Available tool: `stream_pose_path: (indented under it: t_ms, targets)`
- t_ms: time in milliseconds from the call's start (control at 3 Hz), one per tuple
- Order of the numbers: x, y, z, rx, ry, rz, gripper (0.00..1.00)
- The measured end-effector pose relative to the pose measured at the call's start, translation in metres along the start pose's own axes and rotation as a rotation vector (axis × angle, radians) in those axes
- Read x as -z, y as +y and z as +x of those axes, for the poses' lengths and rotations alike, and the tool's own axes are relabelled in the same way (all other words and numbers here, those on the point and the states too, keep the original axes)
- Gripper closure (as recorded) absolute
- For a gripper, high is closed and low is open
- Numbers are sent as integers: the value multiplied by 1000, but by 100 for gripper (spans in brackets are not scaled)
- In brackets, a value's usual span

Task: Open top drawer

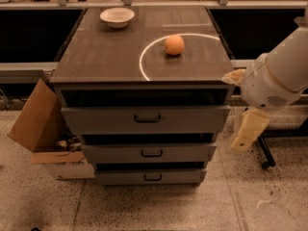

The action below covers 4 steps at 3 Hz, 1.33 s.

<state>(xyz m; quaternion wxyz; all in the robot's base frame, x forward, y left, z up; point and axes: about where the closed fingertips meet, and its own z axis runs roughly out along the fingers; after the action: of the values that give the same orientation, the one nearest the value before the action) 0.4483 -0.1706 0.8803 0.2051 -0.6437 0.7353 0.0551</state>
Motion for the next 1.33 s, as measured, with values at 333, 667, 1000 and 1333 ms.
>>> stream_pose_path:
  t_ms: [333, 667, 1000, 1333]
  targets:
    - [-71, 3, -13, 12, -119, -78, 0]
    - [-73, 2, -12, 12, -117, -77, 0]
    - [-100, -11, -2, 11, -75, -63, 0]
    - [-142, -31, 12, 25, -11, -21, 0]
